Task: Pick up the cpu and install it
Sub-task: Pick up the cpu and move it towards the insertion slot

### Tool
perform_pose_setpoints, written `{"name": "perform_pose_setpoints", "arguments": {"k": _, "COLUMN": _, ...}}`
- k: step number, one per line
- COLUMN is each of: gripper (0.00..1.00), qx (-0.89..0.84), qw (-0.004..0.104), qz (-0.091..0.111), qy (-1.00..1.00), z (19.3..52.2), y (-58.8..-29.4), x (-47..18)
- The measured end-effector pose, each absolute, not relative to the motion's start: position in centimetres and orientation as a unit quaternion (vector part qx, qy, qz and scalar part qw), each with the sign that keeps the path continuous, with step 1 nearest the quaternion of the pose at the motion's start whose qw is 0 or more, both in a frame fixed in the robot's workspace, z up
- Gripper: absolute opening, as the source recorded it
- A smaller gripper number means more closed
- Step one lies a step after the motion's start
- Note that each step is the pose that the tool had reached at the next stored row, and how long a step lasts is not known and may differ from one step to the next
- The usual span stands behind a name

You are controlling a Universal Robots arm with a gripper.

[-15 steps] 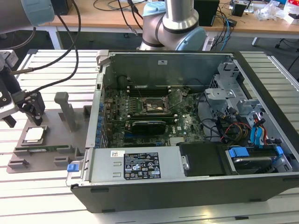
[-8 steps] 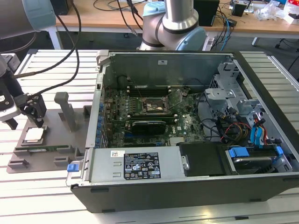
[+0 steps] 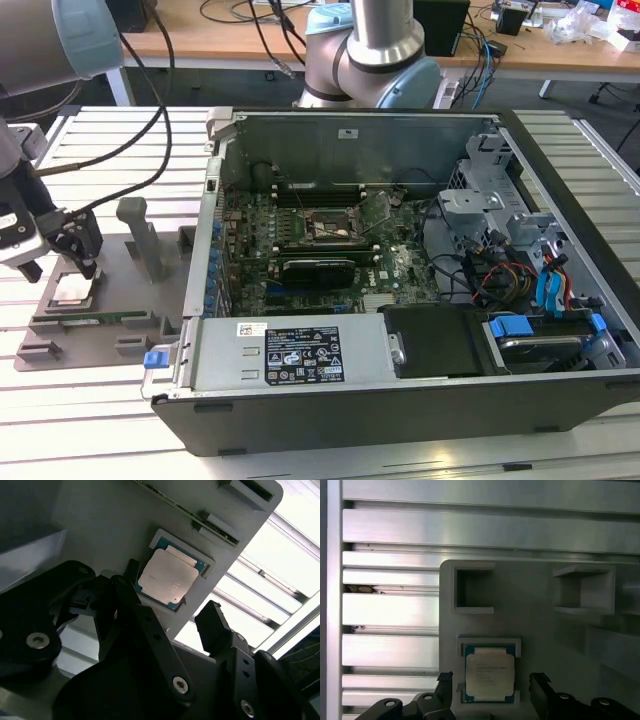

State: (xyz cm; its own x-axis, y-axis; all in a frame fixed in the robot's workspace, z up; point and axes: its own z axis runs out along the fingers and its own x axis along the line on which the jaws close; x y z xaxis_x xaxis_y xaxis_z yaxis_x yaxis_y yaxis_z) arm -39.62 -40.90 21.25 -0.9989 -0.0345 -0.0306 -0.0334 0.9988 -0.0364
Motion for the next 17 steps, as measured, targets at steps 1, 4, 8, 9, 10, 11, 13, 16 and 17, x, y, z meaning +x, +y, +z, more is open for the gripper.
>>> {"name": "perform_pose_setpoints", "arguments": {"k": 1, "gripper": 0.72, "qx": -0.017, "qw": 0.016, "qz": -0.018, "qy": 1.000, "z": 20.6, "y": -41.2, "x": -39.6}}
{"name": "perform_pose_setpoints", "arguments": {"k": 4, "gripper": 0.72, "qx": -0.018, "qw": 0.016, "qz": -0.018, "qy": 1.000, "z": 20.1, "y": -41.2, "x": -39.3}}
{"name": "perform_pose_setpoints", "arguments": {"k": 8, "gripper": 0.72, "qx": -0.020, "qw": 0.016, "qz": -0.015, "qy": 1.000, "z": 19.6, "y": -41.2, "x": -39.2}}
{"name": "perform_pose_setpoints", "arguments": {"k": 9, "gripper": 0.72, "qx": -0.021, "qw": 0.016, "qz": -0.011, "qy": 1.000, "z": 19.5, "y": -41.2, "x": -39.2}}
{"name": "perform_pose_setpoints", "arguments": {"k": 10, "gripper": 0.72, "qx": -0.022, "qw": 0.016, "qz": -0.004, "qy": 1.000, "z": 19.4, "y": -41.2, "x": -39.2}}
{"name": "perform_pose_setpoints", "arguments": {"k": 11, "gripper": 0.72, "qx": -0.023, "qw": 0.016, "qz": -0.003, "qy": 1.000, "z": 19.3, "y": -41.3, "x": -39.3}}
{"name": "perform_pose_setpoints", "arguments": {"k": 13, "gripper": 0.72, "qx": -0.025, "qw": 0.016, "qz": -0.003, "qy": 1.000, "z": 19.2, "y": -41.5, "x": -39.4}}
{"name": "perform_pose_setpoints", "arguments": {"k": 16, "gripper": 0.72, "qx": -0.028, "qw": 0.016, "qz": -0.003, "qy": 0.999, "z": 19.0, "y": -41.5, "x": -39.4}}
{"name": "perform_pose_setpoints", "arguments": {"k": 17, "gripper": 0.72, "qx": -0.028, "qw": 0.016, "qz": -0.003, "qy": 0.999, "z": 18.9, "y": -41.5, "x": -39.4}}
